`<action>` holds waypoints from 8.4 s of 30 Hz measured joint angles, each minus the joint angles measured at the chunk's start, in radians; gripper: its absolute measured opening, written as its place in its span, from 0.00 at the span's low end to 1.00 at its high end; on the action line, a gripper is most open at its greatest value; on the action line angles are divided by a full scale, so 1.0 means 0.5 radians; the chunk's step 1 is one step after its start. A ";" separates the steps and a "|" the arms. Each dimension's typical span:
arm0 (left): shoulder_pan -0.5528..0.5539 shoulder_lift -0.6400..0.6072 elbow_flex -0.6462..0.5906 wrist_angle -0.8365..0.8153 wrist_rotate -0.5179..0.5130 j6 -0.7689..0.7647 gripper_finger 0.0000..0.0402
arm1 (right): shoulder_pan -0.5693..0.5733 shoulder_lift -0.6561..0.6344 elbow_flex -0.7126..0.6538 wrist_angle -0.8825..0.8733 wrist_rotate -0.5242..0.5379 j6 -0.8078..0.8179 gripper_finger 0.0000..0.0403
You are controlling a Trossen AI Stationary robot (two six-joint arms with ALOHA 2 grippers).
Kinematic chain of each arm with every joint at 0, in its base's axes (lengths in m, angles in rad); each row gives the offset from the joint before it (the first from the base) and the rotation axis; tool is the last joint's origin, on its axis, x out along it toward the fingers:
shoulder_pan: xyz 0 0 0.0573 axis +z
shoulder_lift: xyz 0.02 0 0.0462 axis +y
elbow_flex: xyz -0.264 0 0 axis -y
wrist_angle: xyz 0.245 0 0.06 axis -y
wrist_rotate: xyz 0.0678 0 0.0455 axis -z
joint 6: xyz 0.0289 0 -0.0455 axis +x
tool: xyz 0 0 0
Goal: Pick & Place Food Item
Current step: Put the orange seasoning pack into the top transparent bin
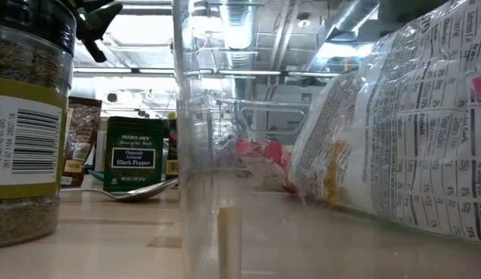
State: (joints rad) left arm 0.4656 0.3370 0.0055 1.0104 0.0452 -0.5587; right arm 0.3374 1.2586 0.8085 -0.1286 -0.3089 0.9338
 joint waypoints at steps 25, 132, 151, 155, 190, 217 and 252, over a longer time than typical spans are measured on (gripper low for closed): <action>0.000 0.000 0.000 0.001 0.000 0.000 0.21 | 0.230 -0.808 0.000 -0.286 1.262 -0.737 0.03; -0.940 0.879 1.534 -2.651 -0.044 -0.478 0.00 | -0.510 -0.711 -0.001 -0.356 1.563 -0.894 0.03; -1.405 1.322 1.793 -4.173 -0.290 -0.589 0.00 | -0.510 -0.711 0.000 -0.356 1.563 -0.894 0.03; -1.405 1.321 1.793 -4.176 -0.290 -0.587 0.00 | -0.510 -0.711 0.000 -0.356 1.563 -0.894 0.03; -1.403 1.324 1.794 -4.326 -0.426 -0.043 0.51 | -0.506 -0.711 -0.001 -0.357 1.558 -0.889 0.03; -1.403 1.450 1.508 -4.033 -0.427 0.003 0.48 | -0.506 -0.712 0.000 -0.386 1.557 -0.889 0.03; -1.403 1.432 1.500 -4.024 -0.436 0.002 0.00 | -0.506 -0.712 -0.001 -0.386 1.556 -0.889 0.03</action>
State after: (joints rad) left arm -0.2361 1.0531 0.7555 -1.0016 -0.1728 -0.5575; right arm 0.0845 0.9028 0.8082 -0.3218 0.4690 0.4892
